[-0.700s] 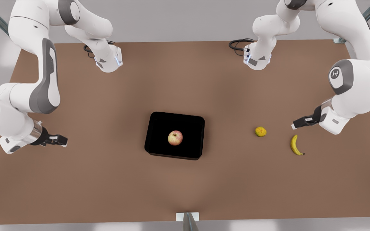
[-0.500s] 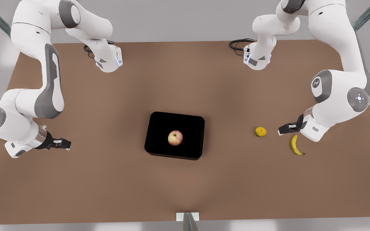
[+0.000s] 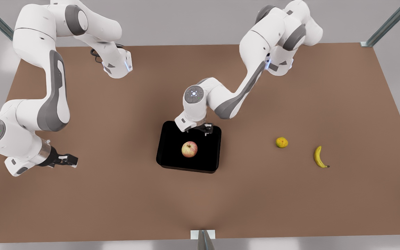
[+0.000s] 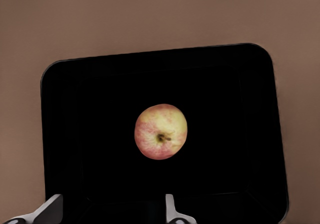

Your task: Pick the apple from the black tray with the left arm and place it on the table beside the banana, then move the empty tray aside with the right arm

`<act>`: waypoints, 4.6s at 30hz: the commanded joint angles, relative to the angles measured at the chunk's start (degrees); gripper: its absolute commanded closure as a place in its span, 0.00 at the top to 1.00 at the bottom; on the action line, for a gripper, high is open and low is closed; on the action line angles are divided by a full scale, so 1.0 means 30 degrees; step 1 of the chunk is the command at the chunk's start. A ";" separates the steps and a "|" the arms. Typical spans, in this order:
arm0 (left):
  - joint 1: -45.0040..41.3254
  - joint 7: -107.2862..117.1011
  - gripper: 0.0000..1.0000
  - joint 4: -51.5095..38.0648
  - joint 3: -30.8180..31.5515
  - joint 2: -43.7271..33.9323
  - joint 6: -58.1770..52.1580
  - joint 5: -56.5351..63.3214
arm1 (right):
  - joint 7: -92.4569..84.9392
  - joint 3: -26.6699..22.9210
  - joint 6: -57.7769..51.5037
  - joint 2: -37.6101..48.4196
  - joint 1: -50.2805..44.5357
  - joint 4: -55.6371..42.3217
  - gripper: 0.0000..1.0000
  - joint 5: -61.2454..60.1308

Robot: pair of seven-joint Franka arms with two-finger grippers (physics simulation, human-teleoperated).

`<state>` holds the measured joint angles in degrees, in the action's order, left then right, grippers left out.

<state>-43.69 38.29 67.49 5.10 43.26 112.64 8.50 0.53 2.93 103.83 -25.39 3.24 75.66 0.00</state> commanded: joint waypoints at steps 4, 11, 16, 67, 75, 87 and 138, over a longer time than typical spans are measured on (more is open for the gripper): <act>-0.0202 0.9267 1.00 -0.2954 -0.0615 0.3069 0.2094 0.1767 | 0.0057 0.0048 -0.0595 0.0025 0.0004 -0.0024 1.00 -0.0029; -0.0641 0.8886 1.00 -0.3543 -0.1113 0.4331 0.3910 0.1944 | 0.0087 0.0195 -0.0565 -0.0004 0.0004 -0.0024 1.00 0.0030; -0.0817 0.9530 1.00 -0.3572 -0.1317 0.4741 0.4555 0.2031 | 0.0087 0.0195 -0.0565 -0.0004 0.0004 -0.0024 1.00 0.0030; 0.7853 -1.2030 0.86 0.2491 -0.1494 -0.0064 0.0978 -0.0224 | 1.0395 0.1806 -0.3232 -0.0033 -0.2982 -0.2221 1.00 0.0206; 0.9847 -1.4083 1.00 0.3781 -0.1465 0.0816 0.3324 -0.0078 | 2.0418 0.1689 -0.2850 -0.1381 -0.6617 -0.3129 1.00 -0.0057; 1.1399 -1.3643 1.00 0.7260 -0.1963 -1.0577 -0.2979 -0.2275 | 2.1591 0.2685 0.3095 0.2515 -0.8492 0.5863 1.00 -0.0878; 1.1985 -1.1446 1.00 0.8762 -0.3633 -1.1899 -0.3092 -0.3095 | 1.6083 0.3388 1.4698 -0.1176 -0.7466 1.3365 0.36 0.2579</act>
<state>-7.88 1.27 93.82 -5.85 7.59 103.34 -0.86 49.03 13.09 147.76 -28.97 -19.09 115.78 7.77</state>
